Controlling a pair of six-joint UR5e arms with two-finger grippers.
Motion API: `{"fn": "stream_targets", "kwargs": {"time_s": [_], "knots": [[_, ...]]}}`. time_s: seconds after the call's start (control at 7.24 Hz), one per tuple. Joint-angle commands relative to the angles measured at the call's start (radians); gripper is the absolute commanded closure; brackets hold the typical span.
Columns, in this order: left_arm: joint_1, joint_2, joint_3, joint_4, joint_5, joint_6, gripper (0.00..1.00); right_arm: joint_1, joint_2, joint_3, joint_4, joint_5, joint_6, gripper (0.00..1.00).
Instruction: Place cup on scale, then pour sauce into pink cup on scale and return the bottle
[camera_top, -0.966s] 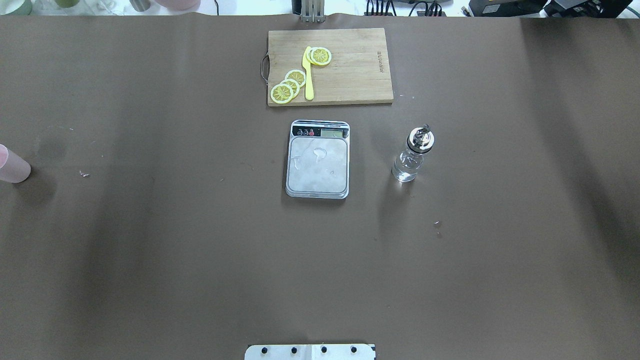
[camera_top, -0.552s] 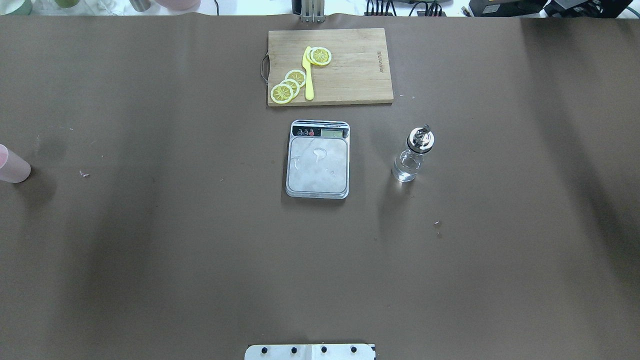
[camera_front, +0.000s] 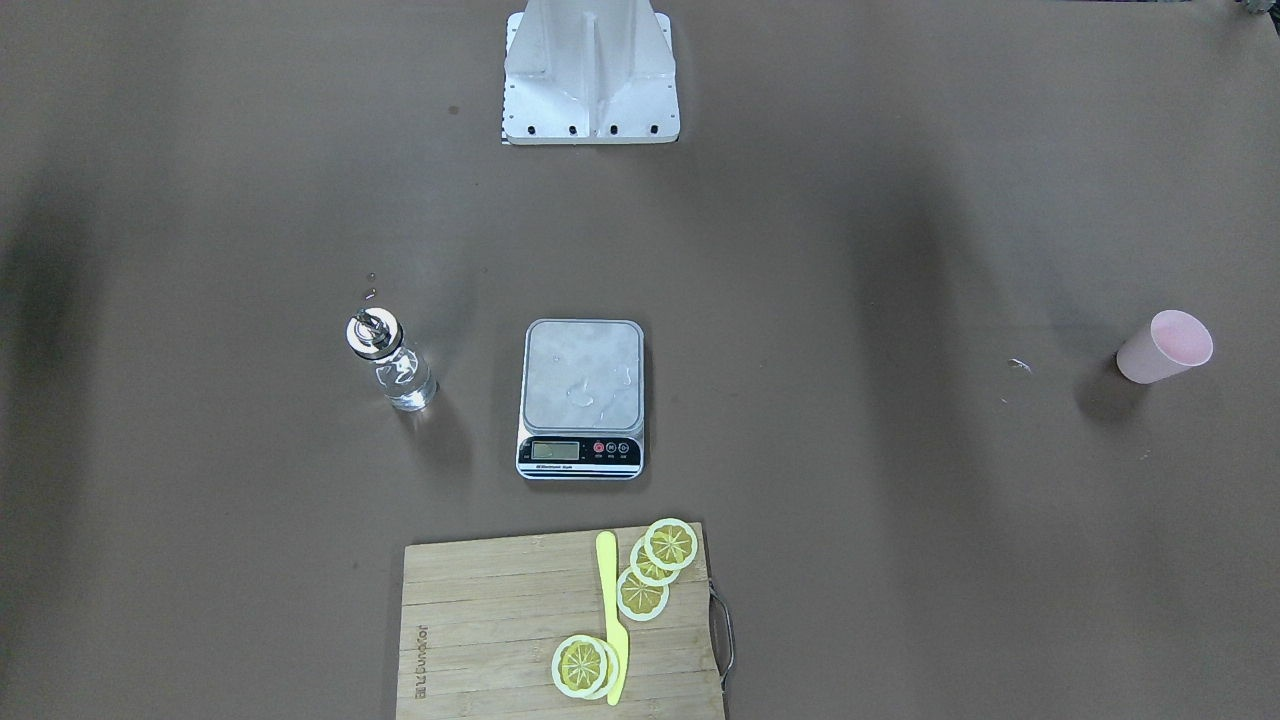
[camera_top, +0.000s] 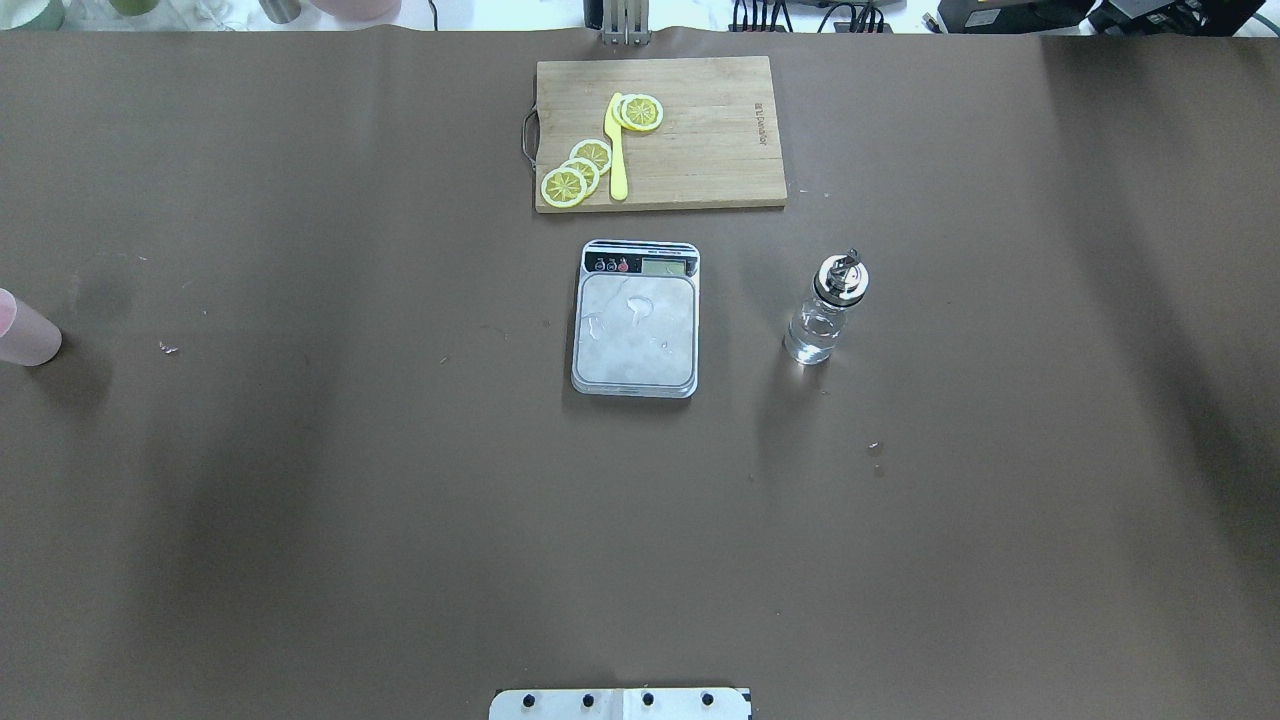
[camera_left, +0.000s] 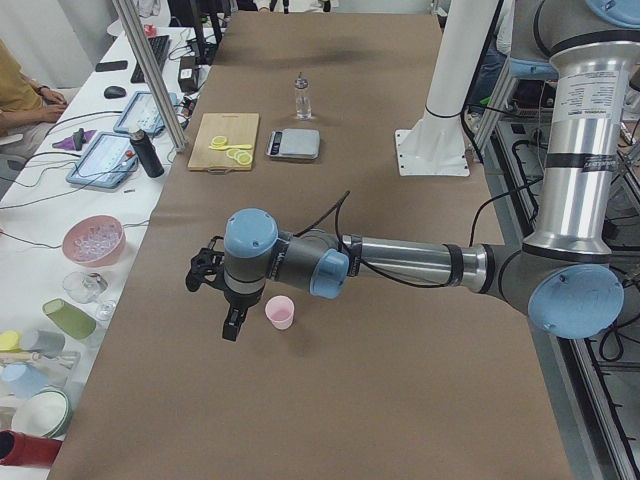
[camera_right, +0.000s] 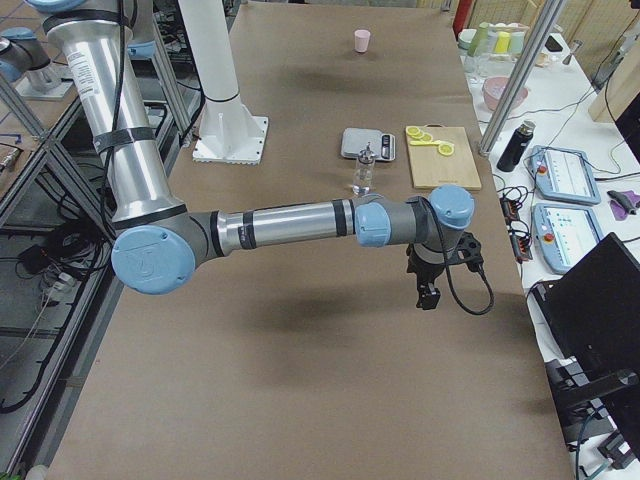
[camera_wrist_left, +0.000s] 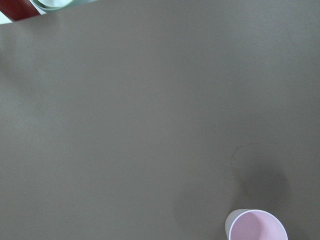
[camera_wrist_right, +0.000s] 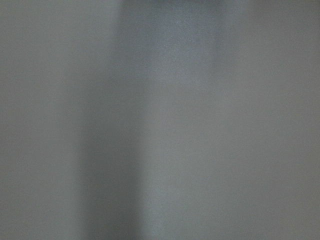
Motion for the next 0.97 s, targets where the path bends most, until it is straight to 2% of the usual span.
{"fn": "stream_targets", "kwargs": {"time_s": [0.0, 0.69, 0.83], "knots": [[0.000, 0.010, 0.002, -0.006, -0.096, -0.054, 0.02, 0.000, 0.000, 0.000, 0.000, 0.000, 0.000, 0.00], [0.014, -0.001, -0.011, 0.001, -0.053, -0.071, 0.02, 0.000, -0.003, 0.000, 0.000, 0.000, 0.001, 0.00], [0.073, -0.027, 0.012, 0.006, -0.045, -0.081, 0.02, 0.000, -0.005, -0.001, 0.000, 0.002, 0.000, 0.00]]}}
